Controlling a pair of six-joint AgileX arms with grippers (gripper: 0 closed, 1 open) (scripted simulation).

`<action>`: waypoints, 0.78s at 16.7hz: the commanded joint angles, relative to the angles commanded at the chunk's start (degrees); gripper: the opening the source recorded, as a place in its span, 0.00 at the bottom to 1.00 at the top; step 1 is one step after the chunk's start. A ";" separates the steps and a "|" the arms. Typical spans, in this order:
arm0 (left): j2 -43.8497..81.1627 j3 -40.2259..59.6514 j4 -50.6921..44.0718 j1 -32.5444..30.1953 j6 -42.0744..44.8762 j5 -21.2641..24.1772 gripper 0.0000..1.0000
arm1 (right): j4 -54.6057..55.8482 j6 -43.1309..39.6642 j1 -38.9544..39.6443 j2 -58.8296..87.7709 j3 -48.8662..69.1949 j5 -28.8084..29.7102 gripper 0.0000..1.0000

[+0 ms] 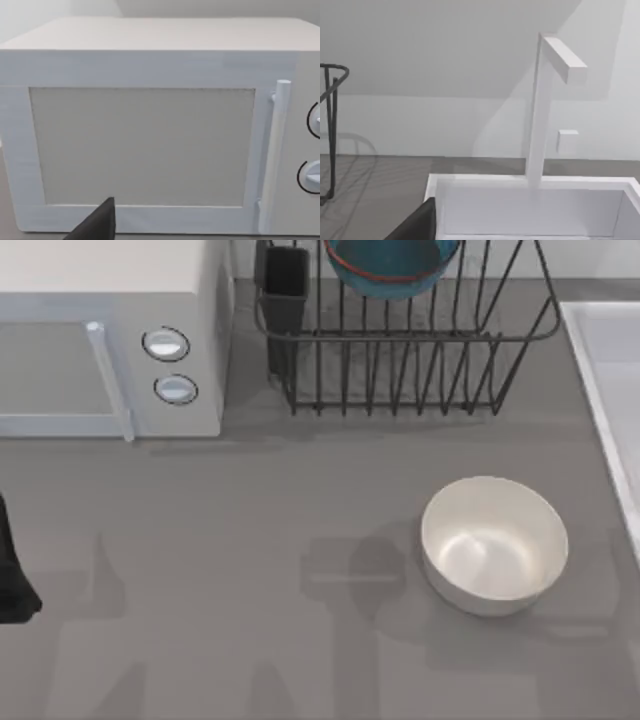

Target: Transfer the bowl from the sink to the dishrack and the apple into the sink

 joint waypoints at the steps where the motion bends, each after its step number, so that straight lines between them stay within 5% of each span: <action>1: 0.00 0.00 0.00 0.00 0.00 0.00 1.00 | -3.61 0.07 0.31 -6.66 -1.15 1.47 1.00; 7: 0.00 0.00 0.00 0.00 0.00 0.00 1.00 | -31.31 1.80 6.27 -47.99 -4.45 7.83 1.00; 13: 0.00 0.00 0.00 0.00 0.00 0.00 1.00 | -52.96 1.27 14.53 -69.89 -12.13 14.27 1.00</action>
